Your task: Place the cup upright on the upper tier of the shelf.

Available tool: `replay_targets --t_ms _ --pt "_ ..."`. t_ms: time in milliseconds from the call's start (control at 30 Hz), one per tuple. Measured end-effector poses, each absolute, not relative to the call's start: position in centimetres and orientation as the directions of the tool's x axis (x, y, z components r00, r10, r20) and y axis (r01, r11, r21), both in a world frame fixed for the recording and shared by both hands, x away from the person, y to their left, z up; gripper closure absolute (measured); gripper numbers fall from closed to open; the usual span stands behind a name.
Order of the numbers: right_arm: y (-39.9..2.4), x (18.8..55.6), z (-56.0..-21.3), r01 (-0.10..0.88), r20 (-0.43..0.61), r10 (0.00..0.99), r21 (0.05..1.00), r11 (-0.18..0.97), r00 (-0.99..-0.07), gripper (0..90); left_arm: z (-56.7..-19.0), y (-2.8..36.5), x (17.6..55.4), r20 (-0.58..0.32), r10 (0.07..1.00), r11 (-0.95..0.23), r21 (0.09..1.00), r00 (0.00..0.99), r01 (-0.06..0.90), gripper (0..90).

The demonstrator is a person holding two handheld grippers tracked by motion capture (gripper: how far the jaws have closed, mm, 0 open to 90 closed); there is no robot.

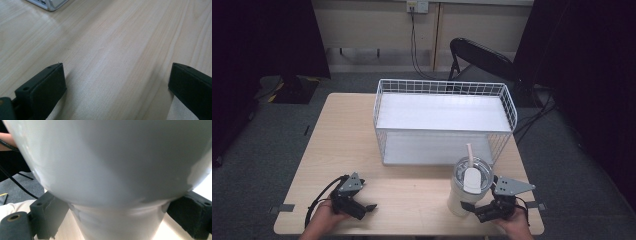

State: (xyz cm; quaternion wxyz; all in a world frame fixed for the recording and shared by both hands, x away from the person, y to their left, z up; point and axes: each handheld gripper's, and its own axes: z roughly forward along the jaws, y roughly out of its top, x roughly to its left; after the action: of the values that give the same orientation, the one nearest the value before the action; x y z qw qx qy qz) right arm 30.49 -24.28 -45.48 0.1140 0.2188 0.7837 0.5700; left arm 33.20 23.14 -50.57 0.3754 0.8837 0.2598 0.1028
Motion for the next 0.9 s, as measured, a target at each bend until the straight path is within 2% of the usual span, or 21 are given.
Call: replay_targets --t_ms 900 --pt "-23.2 30.4 -45.6 0.232 0.091 0.510 0.947 0.221 -0.856 8.2 -50.6 23.1 33.2 -0.013 0.536 -0.583 0.717 0.844 0.382 0.5"
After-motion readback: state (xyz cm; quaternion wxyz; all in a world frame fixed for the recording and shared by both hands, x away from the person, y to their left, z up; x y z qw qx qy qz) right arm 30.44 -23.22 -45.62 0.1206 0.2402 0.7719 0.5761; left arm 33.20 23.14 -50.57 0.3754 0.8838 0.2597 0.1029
